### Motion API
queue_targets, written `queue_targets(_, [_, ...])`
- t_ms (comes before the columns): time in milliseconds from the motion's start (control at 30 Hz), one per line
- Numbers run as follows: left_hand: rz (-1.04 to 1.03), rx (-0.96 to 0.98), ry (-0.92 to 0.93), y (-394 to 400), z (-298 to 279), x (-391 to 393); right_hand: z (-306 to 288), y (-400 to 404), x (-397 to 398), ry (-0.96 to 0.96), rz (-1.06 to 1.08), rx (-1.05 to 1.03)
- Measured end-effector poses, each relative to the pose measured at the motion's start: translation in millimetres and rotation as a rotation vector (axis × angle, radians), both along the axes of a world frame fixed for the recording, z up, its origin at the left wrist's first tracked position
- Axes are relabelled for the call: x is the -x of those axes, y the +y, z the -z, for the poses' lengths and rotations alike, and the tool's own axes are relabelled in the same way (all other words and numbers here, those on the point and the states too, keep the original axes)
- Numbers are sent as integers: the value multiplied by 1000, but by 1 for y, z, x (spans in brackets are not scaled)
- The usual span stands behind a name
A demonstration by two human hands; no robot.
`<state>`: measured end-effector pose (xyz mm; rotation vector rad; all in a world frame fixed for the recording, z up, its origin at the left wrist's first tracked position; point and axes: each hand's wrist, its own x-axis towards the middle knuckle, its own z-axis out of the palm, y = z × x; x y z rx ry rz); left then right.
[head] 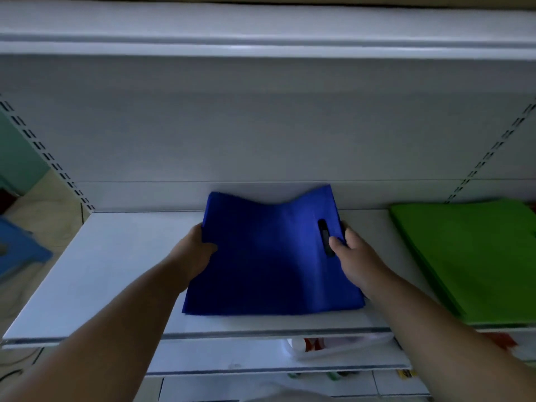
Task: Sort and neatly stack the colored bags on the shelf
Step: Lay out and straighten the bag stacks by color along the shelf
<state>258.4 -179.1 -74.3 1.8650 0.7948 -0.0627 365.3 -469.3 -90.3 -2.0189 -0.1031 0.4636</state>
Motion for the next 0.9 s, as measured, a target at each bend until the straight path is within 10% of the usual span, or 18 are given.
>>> queue_targets(333, [-294,495,-282,-4,14,49,5,-41,33,-102,-84,27])
queue_targets(600, [244,-252,-86,-9,31,86,20,-57,59,-300,-261,321])
queue_targets(900, [442,-475,-74,2,28,90,16,-49,70,-294,-165,331])
